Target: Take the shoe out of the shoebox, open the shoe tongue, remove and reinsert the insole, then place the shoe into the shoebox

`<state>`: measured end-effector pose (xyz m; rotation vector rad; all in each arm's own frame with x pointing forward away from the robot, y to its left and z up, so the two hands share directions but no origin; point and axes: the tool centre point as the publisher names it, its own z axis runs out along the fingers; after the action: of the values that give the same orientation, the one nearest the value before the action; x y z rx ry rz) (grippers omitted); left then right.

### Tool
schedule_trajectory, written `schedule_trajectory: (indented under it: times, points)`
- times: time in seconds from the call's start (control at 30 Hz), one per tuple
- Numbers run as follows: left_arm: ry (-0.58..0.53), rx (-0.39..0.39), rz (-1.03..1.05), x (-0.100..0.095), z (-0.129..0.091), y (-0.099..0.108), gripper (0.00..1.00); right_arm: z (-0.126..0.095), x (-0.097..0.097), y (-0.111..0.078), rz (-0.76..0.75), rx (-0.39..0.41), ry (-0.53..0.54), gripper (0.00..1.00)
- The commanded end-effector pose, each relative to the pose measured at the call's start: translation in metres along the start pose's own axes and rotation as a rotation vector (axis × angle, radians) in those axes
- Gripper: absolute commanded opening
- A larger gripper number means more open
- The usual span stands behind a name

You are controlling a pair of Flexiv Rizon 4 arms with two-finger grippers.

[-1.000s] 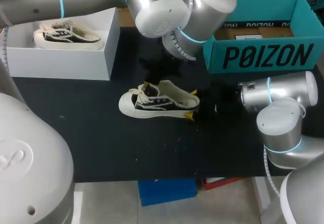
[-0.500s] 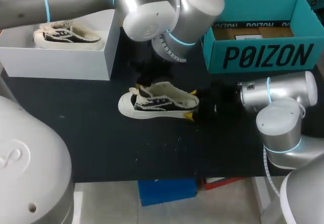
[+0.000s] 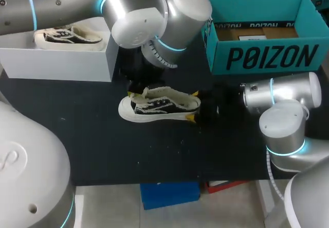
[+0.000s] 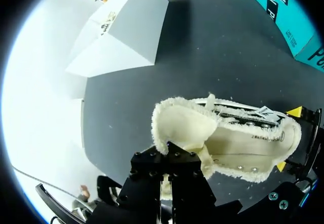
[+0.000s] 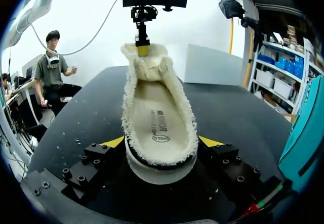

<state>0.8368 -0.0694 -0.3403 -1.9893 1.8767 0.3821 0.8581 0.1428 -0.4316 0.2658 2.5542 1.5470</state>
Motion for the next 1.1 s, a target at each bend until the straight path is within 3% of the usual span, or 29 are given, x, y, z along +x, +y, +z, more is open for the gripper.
schedule_trajectory:
  times: [0.03,0.07,0.1,0.13,0.77,0.93,1.1]
  points:
    - [0.013,-0.010,0.006,-0.010,0.016,0.004,0.00,-0.002,-0.001,-0.005,0.003,0.003,-0.003,0.00]
    - [0.015,-0.013,0.011,-0.009,0.019,0.004,0.00,-0.002,-0.001,-0.005,0.003,0.003,-0.003,0.00]
    - [0.019,-0.020,0.015,-0.008,0.023,0.004,0.36,-0.002,-0.001,-0.005,0.003,0.003,-0.003,0.00]
    - [0.028,-0.026,0.018,-0.008,0.025,0.005,1.00,-0.002,-0.001,-0.005,0.003,0.003,-0.003,0.00]
    - [0.065,-0.060,-0.004,-0.015,0.051,0.010,1.00,-0.002,-0.001,-0.005,0.003,0.003,-0.003,0.00]
    - [0.081,-0.021,0.001,-0.024,0.033,0.013,1.00,-0.002,-0.001,-0.005,0.003,0.003,-0.003,0.00]
    - [0.137,0.094,0.121,-0.033,-0.003,0.013,1.00,-0.002,-0.001,-0.005,0.003,0.003,-0.003,0.00]
